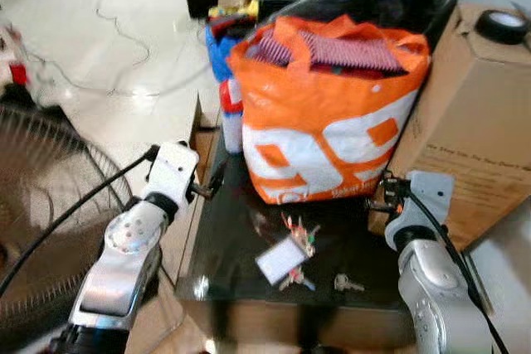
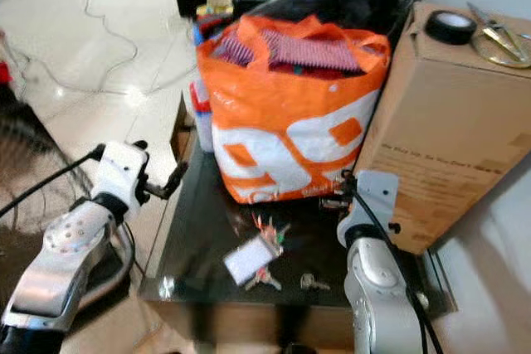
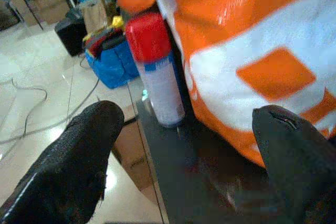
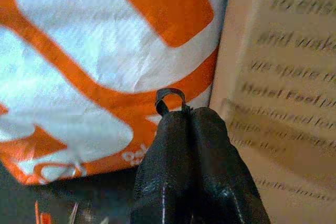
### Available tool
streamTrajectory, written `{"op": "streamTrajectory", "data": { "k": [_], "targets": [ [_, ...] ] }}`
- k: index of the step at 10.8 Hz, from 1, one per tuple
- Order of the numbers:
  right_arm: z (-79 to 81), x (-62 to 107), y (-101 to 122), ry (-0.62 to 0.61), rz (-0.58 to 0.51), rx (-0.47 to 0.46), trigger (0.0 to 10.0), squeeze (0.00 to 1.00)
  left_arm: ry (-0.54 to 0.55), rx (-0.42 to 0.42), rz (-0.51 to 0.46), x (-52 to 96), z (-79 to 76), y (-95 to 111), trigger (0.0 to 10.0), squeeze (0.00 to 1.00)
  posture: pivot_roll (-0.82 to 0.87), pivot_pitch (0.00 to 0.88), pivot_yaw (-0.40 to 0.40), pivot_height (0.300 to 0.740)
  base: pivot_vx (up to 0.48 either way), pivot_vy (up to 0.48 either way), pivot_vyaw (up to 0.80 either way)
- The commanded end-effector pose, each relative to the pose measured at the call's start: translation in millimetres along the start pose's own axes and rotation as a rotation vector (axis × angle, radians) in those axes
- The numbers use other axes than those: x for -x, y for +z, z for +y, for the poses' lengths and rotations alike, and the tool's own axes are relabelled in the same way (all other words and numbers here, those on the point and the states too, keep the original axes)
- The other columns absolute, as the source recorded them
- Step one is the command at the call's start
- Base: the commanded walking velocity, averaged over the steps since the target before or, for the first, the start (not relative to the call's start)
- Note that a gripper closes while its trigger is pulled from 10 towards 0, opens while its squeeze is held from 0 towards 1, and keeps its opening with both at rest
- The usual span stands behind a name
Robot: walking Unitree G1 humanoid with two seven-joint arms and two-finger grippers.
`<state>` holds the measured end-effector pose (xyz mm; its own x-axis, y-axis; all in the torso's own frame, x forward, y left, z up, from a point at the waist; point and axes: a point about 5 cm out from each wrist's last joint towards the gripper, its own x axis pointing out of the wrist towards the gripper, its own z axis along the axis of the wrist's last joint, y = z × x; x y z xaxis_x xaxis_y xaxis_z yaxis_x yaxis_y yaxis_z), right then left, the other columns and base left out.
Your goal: Hang keys on a hook
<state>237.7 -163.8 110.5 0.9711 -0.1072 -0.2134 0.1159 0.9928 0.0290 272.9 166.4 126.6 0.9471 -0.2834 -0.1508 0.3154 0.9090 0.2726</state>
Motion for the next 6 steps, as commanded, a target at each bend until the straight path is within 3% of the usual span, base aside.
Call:
{"op": "streamTrajectory", "data": {
  "k": [1, 6],
  "targets": [
    [4.3, -1.4, 0.5, 0.022, 0.0, -0.006, 10.0, 0.0, 0.027, -0.01, 0.005, 4.0, 5.1, -0.8, 10.0, 0.0, -0.04, 0.0, -0.015, 0.74, -0.247, 0.0, 0.0],
    [0.8, 1.5, -0.2, 0.009, 0.002, -0.013, 10.0, 0.0, 0.022, -0.003, 0.009, 4.0, 3.4, -2.0, 10.0, 0.0, -0.06, 0.0, -0.002, 0.74, -0.246, 0.0, 0.0]
  ]
}}
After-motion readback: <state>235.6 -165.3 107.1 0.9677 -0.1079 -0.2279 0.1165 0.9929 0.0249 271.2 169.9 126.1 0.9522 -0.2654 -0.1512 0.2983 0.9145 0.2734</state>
